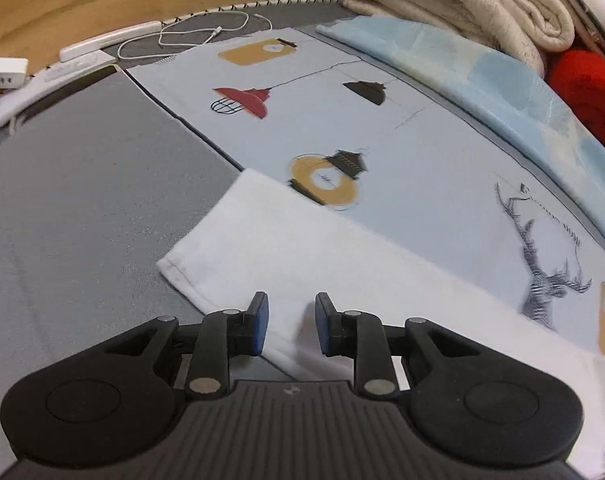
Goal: Fold small clothes
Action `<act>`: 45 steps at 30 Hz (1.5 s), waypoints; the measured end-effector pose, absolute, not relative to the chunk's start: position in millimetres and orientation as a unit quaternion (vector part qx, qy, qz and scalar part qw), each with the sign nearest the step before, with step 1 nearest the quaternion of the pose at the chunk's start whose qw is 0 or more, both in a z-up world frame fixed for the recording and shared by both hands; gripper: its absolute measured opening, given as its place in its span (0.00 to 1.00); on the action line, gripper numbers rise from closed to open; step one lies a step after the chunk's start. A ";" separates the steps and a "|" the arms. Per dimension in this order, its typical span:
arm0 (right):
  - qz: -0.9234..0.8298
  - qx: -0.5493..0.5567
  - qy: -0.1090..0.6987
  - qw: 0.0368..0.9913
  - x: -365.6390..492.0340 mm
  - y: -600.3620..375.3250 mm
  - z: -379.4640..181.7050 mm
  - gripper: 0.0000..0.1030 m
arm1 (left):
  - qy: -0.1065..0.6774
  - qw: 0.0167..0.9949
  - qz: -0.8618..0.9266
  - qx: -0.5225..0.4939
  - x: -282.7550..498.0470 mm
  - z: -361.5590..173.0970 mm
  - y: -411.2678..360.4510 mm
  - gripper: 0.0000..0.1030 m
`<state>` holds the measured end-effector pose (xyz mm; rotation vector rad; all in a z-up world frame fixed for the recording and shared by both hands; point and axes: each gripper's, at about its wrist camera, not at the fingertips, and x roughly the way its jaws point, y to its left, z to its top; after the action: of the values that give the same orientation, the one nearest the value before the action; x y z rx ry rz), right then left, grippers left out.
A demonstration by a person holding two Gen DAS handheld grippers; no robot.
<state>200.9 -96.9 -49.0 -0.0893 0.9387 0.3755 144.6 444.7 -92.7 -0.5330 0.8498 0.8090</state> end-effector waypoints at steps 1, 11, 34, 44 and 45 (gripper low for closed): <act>0.186 -0.041 0.444 0.876 201.3 -94.4 -48.1 0.03 | 0.387 0.806 0.370 -0.253 148.8 -75.7 434.1 0.26; 0.264 -0.077 0.381 0.883 204.0 -30.7 -53.8 0.03 | 0.360 0.803 0.286 -0.379 132.4 -9.7 303.9 0.40; 0.391 -0.307 0.235 0.836 213.8 96.9 -91.5 0.04 | 0.369 0.778 0.310 -0.404 201.4 -11.9 304.5 0.40; 0.254 0.003 0.327 0.910 302.8 -126.0 -60.8 0.03 | 0.380 0.793 0.279 -0.385 235.1 -10.3 251.4 0.40; 0.223 0.041 0.344 0.911 312.9 -165.0 -69.8 0.03 | 0.383 0.794 0.273 -0.384 238.7 -11.4 244.2 0.40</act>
<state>312.9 -165.0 -69.8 0.0838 0.7101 0.4588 238.7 244.2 -11.4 -0.8253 0.8238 0.5869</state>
